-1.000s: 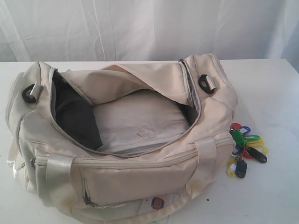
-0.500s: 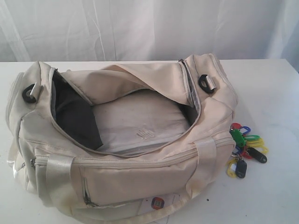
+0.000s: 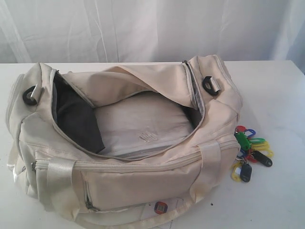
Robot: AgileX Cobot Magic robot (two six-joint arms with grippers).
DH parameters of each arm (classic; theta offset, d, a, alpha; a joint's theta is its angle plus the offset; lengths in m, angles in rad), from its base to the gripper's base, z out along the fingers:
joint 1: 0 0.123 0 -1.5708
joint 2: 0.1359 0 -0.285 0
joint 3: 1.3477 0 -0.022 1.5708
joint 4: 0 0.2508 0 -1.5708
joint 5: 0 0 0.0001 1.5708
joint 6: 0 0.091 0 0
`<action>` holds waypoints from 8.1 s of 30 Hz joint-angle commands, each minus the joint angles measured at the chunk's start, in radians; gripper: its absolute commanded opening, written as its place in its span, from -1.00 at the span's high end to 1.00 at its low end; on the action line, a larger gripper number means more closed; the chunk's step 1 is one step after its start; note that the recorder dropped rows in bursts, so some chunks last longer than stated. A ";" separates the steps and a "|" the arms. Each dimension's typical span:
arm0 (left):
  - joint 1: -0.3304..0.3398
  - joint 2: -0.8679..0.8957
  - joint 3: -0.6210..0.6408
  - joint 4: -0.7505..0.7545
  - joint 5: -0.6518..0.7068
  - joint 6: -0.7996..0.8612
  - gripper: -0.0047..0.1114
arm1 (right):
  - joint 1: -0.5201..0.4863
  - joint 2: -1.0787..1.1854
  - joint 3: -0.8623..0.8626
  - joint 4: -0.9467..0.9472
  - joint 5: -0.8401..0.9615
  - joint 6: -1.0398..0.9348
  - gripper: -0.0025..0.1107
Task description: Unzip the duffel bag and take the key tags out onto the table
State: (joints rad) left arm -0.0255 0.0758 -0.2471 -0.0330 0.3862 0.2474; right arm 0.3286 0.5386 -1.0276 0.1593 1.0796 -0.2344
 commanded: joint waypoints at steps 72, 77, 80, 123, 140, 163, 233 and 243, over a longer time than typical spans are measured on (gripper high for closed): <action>0.024 -0.076 0.247 0.012 -0.185 -0.319 0.92 | 0.002 -0.005 0.003 0.001 -0.012 -0.006 0.96; 0.024 -0.076 0.247 0.012 -0.185 -0.318 0.92 | 0.002 -0.005 0.003 0.001 -0.012 -0.006 0.96; 0.024 -0.076 0.247 0.012 -0.185 -0.318 0.92 | 0.002 -0.005 0.003 0.001 -0.012 -0.006 0.96; 0.024 -0.076 0.247 0.018 -0.199 -0.318 0.92 | 0.002 -0.005 0.003 0.003 -0.012 -0.017 0.96; 0.024 -0.076 0.247 0.018 -0.183 -0.318 0.92 | 0.002 -0.005 0.003 0.005 -0.012 -0.017 0.96; 0.024 -0.076 0.247 0.018 -0.183 -0.318 0.92 | -0.040 -0.237 0.401 0.058 -0.606 0.264 0.96; 0.024 -0.076 0.247 0.020 -0.183 -0.318 0.92 | -0.119 -0.539 1.028 -0.175 -0.769 0.273 0.96; 0.024 -0.076 0.247 0.020 -0.183 -0.318 0.92 | -0.119 -0.539 1.028 -0.175 -0.767 0.273 0.96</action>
State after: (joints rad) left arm 0.0000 0.0053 -0.0033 -0.0103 0.1992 -0.0649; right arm 0.2078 0.0066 -0.0043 -0.0089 0.3274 0.0357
